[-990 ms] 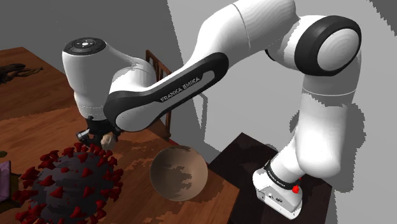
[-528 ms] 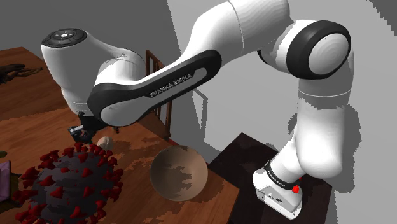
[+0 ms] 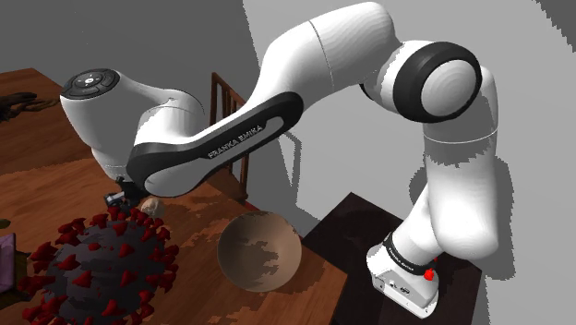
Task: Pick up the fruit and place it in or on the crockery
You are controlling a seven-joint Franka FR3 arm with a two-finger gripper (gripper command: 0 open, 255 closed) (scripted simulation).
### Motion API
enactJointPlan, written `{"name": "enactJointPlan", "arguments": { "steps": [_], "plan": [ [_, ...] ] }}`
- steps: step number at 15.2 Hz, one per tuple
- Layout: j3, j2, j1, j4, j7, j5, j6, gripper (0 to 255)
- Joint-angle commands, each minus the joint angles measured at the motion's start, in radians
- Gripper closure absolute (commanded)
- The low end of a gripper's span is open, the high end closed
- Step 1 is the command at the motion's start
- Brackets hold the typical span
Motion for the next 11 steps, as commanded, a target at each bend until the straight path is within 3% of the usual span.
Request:
{"name": "enactJointPlan", "arguments": {
  "steps": [1, 7, 8, 11],
  "plan": [
    [-0.003, 0.009, 0.001, 0.001, 0.002, -0.005, 0.008, 0],
    [-0.003, 0.009, 0.001, 0.001, 0.002, -0.005, 0.008, 0],
    [-0.003, 0.009, 0.001, 0.001, 0.002, -0.005, 0.008, 255],
    [-0.003, 0.009, 0.001, 0.001, 0.001, -0.005, 0.008, 255]
  ]
}}
